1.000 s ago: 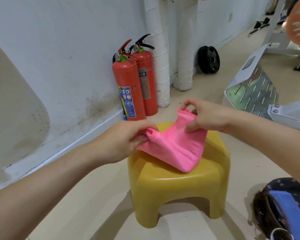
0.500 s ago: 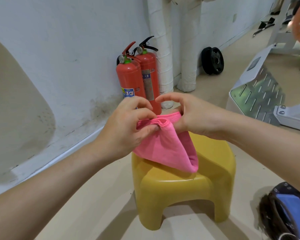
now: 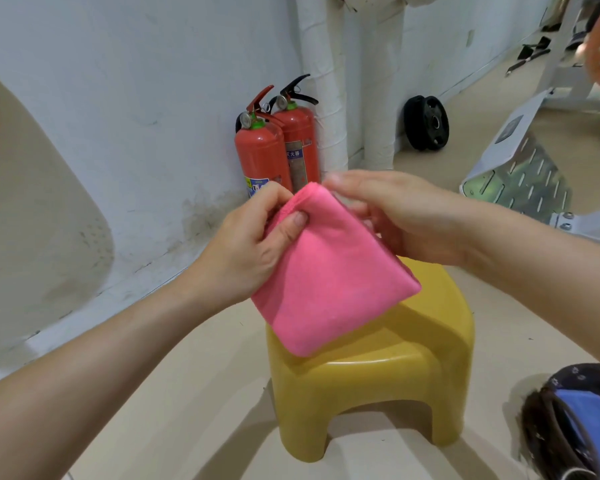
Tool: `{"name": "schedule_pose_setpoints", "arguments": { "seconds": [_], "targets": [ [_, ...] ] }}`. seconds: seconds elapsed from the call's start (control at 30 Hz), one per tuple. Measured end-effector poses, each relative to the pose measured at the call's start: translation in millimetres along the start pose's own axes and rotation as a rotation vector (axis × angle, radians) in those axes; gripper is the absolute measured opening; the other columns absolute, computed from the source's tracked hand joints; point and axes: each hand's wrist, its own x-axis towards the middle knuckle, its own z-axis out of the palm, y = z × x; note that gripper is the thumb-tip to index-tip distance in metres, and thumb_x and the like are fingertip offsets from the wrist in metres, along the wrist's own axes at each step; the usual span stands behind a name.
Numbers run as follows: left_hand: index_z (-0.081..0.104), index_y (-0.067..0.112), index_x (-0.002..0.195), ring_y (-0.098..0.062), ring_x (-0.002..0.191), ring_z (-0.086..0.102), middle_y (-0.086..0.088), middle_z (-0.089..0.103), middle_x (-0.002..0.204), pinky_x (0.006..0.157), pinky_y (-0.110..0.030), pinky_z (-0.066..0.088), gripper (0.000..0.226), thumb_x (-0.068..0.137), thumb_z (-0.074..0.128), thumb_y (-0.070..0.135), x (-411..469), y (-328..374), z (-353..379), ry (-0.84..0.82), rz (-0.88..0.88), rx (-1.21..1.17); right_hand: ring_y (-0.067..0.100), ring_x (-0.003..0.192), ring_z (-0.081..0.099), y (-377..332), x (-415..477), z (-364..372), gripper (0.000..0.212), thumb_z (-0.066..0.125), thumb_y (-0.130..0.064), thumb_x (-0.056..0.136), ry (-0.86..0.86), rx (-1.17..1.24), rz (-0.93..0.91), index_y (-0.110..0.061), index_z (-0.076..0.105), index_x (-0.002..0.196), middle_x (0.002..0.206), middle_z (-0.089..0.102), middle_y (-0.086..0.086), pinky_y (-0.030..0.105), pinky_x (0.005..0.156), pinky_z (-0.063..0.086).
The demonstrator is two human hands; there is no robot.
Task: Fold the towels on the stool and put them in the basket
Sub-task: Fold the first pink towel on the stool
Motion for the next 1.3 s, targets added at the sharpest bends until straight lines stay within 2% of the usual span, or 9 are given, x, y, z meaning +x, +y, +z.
{"name": "schedule_pose_setpoints", "arguments": {
  "seconds": [0.13,0.27,0.43,0.73,0.9,1.03,1.17,1.23,1.3],
  "targets": [
    [0.052,0.023,0.100,-0.008,0.068,0.050,-0.007,0.062,0.084,0.063,-0.026,0.041,0.008,0.097,0.049,0.030,2,-1,-2,0.067,-0.053,0.006,0.016,0.094,0.071,10,0,-4,0.044,0.066,-0.054,0.079,0.017,-0.429,0.052,-0.022,0.067,0.109,0.103,0.074,-0.002,0.040,0.089,0.055],
    [0.057,0.028,0.118,0.003,0.060,0.058,-0.002,0.068,0.091,0.047,-0.010,0.043,0.026,0.096,0.048,0.039,1,4,-2,-0.076,-0.320,-0.190,0.019,0.090,0.067,18,4,3,0.023,0.054,-0.037,0.094,0.149,-0.677,-0.009,-0.017,0.064,0.101,0.095,0.070,0.001,0.038,0.080,0.053],
    [0.069,0.009,0.106,-0.021,0.091,0.071,-0.008,0.074,0.100,0.080,-0.033,0.057,0.058,0.081,0.048,0.058,-3,4,0,-0.357,-0.625,-0.551,-0.002,0.069,0.051,13,1,11,0.020,0.056,-0.033,0.094,0.080,-0.740,-0.194,-0.018,0.050,0.105,0.081,0.056,-0.011,0.012,0.056,0.040],
    [0.060,0.022,0.104,-0.012,0.091,0.062,0.005,0.067,0.097,0.087,-0.036,0.049,0.019,0.097,0.049,0.036,3,-39,1,-0.115,-0.363,-0.107,0.011,0.041,0.043,38,3,-10,0.020,0.053,-0.028,0.097,-0.090,-0.351,0.276,-0.011,0.054,0.089,0.066,0.050,0.009,0.026,0.046,0.025],
    [0.066,0.015,0.101,-0.016,0.082,0.068,-0.003,0.073,0.094,0.078,-0.033,0.055,0.024,0.097,0.049,0.032,6,-41,1,-0.282,-0.485,-0.299,0.023,0.062,0.054,46,5,-5,0.012,0.053,-0.018,0.094,-0.030,-0.137,0.280,-0.012,0.052,0.084,0.070,0.053,0.010,0.035,0.062,0.049],
    [0.062,0.017,0.105,-0.007,0.081,0.064,0.003,0.070,0.092,0.071,-0.020,0.054,0.020,0.099,0.045,0.025,13,-41,1,-0.358,-0.463,-0.421,0.016,0.047,0.049,42,7,3,0.006,0.052,-0.013,0.086,0.070,0.095,0.269,-0.014,0.052,0.080,0.060,0.048,0.005,0.024,0.040,0.046],
    [0.052,0.021,0.099,-0.002,0.075,0.051,0.011,0.056,0.085,0.070,-0.016,0.042,0.010,0.096,0.052,0.030,30,-39,22,-0.427,-0.197,0.102,0.018,0.079,0.069,65,10,8,0.019,0.066,-0.027,0.087,-0.014,0.025,0.352,-0.017,0.066,0.103,0.093,0.073,0.007,0.032,0.065,0.058],
    [0.049,0.022,0.102,-0.006,0.075,0.053,0.012,0.054,0.082,0.065,-0.017,0.039,0.016,0.092,0.059,0.030,36,-39,35,-0.313,-0.067,0.294,0.025,0.095,0.069,83,13,4,0.026,0.067,-0.018,0.088,0.110,-0.051,0.360,-0.011,0.064,0.112,0.106,0.072,0.012,0.040,0.084,0.056],
    [0.052,0.018,0.102,-0.019,0.085,0.054,0.004,0.054,0.090,0.073,-0.026,0.041,0.022,0.085,0.062,0.028,34,-37,47,-0.159,0.127,0.436,0.025,0.090,0.066,102,14,-4,0.030,0.066,-0.013,0.087,0.284,-0.181,0.369,-0.008,0.060,0.115,0.105,0.069,0.013,0.038,0.077,0.057]
  ]
}}
